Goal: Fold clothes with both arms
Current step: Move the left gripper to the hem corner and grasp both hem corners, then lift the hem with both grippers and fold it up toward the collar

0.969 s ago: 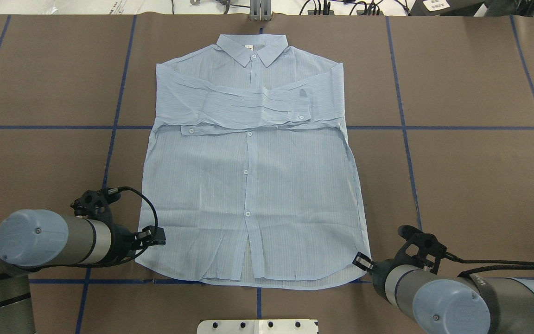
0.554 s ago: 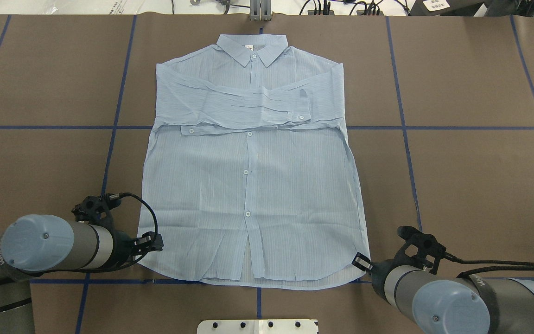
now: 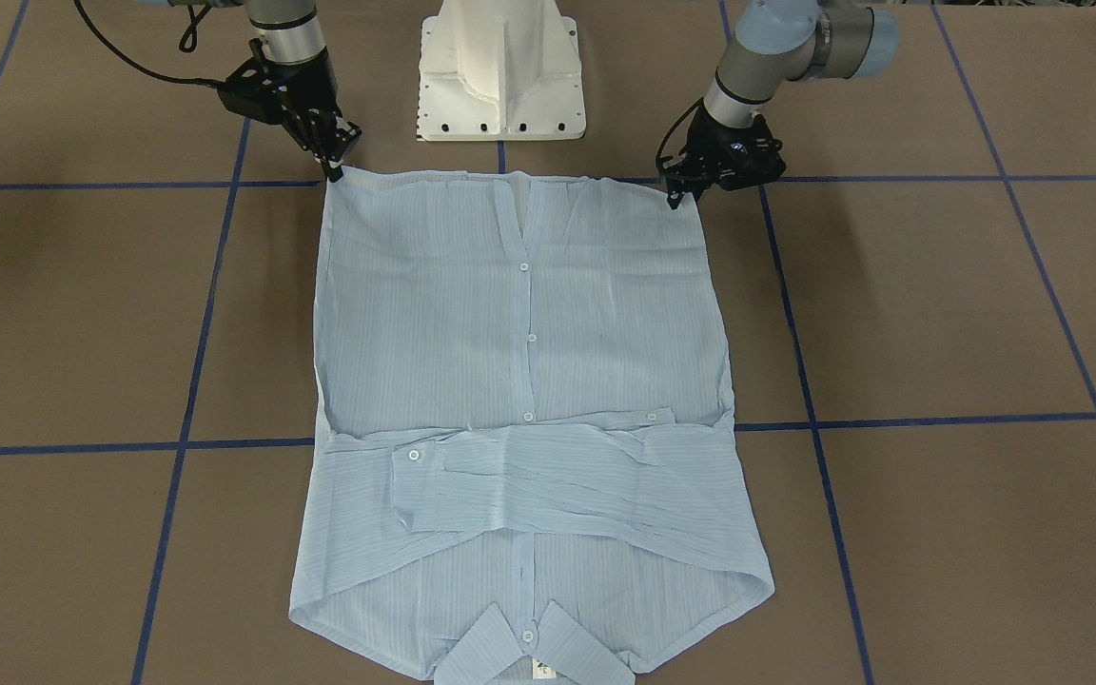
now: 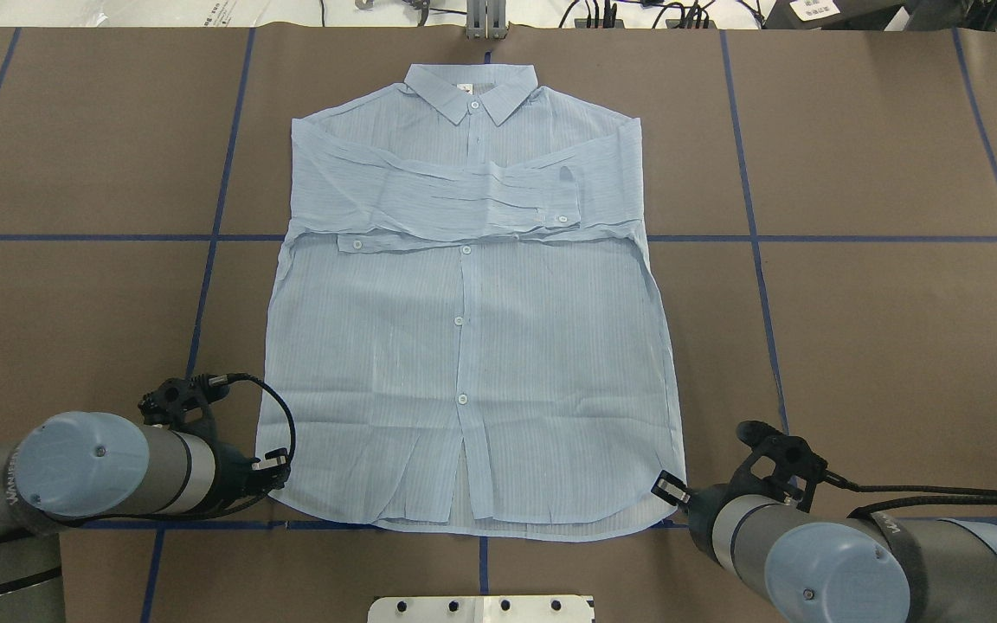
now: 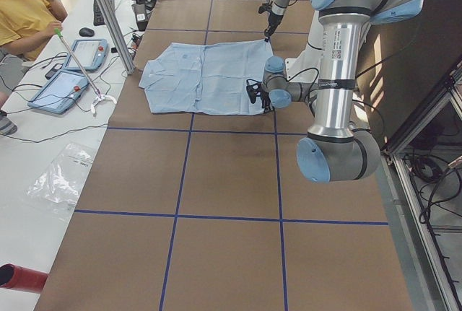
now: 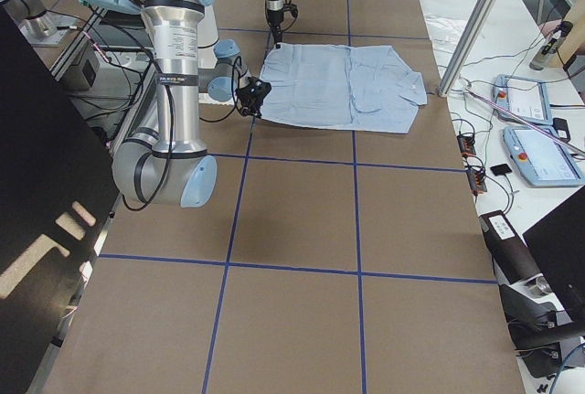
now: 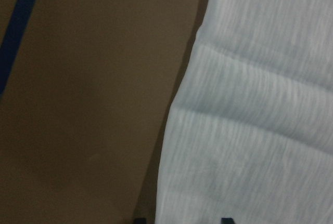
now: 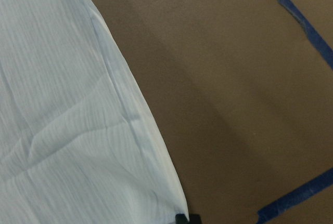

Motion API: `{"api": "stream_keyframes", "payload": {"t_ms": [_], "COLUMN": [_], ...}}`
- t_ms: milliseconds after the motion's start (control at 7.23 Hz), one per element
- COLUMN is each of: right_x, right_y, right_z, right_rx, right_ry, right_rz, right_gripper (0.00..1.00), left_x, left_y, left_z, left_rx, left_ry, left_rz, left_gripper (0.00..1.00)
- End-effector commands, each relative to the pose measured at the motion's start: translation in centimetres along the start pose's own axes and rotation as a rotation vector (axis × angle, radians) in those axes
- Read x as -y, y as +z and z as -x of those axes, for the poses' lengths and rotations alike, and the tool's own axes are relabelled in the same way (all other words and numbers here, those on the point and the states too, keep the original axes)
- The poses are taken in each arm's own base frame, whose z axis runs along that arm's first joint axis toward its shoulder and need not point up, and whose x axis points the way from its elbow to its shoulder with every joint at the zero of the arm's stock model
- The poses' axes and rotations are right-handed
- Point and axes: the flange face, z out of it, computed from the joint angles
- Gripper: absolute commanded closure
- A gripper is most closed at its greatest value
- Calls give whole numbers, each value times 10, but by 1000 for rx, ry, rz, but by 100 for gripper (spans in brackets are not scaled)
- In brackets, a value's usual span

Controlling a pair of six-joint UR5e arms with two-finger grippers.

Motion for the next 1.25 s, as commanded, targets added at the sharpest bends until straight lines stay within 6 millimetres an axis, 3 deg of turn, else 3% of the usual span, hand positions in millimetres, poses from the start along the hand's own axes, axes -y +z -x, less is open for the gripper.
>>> {"api": "stream_keyframes", "payload": {"t_ms": [0,138,277,415,554,692,830,969,1107], "right_x": [0,-1,-5,-11,-17,-25,-28,-28,-22], "right_y": [0,-3,-10,-19,-41,-47,-57,-61,-65], "right_z": [1,3,6,7,9,1,-6,-14,-11], "right_rx": [2,8,21,34,60,46,46,39,51], "right_ry": [0,2,16,28,34,30,37,28,37], "right_rz": [-1,4,19,36,71,87,106,109,98], "right_gripper": [100,100,100,100,100,100,100,100,100], "left_x": [0,-4,-6,-15,-24,-35,-47,-56,-55], "left_y": [-3,-27,-36,-63,-82,-102,-99,-110,-108], "left_z": [14,17,16,6,-2,-8,-6,-12,-14], "left_rx": [20,-3,-3,-27,-29,-41,1,-24,-24], "left_ry": [6,13,2,5,-43,-57,-118,-104,-90], "left_rz": [0,5,11,34,72,87,101,114,113], "left_gripper": [100,100,100,100,100,100,100,100,100]}}
